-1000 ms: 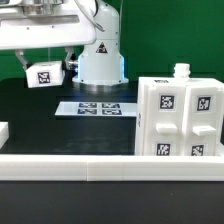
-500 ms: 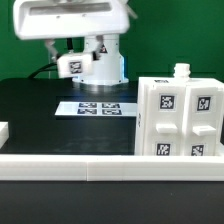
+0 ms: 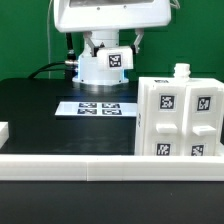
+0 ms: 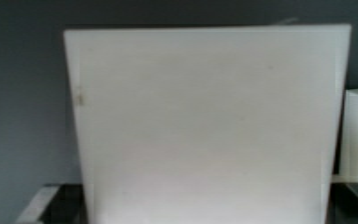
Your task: Assemble cabinet
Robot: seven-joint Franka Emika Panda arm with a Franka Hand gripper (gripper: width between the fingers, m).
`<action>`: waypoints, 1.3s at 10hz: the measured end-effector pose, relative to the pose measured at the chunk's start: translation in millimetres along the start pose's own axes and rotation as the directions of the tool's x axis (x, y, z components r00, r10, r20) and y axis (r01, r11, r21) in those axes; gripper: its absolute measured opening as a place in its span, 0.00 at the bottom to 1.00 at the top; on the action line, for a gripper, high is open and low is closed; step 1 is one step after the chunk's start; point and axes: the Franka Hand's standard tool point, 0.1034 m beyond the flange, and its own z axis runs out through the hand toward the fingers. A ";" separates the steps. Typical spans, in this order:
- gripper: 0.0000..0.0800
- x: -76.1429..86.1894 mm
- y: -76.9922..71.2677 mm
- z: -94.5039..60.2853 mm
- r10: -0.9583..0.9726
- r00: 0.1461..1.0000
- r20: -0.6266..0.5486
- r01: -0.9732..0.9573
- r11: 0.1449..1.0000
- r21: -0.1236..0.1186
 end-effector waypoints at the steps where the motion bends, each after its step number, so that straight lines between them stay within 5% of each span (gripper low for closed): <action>1: 0.70 -0.2 -9.5 -1.3 0.000 1.000 0.006 0.000 1.000 0.002; 5: 0.70 28.7 -67.0 -27.3 0.024 1.000 -0.014 -0.024 1.000 0.017; 7: 0.70 34.5 -83.7 -26.3 -0.004 1.000 -0.018 0.004 1.000 0.018; 10: 0.70 33.9 -83.0 -24.9 -0.004 1.000 -0.016 0.004 1.000 0.017; 13: 0.70 63.9 -87.7 -24.4 -0.006 0.999 -0.038 0.007 1.000 0.015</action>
Offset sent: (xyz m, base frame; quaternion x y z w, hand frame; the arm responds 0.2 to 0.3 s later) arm 0.0312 0.0444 0.0272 -0.0128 -0.0091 0.0236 0.9996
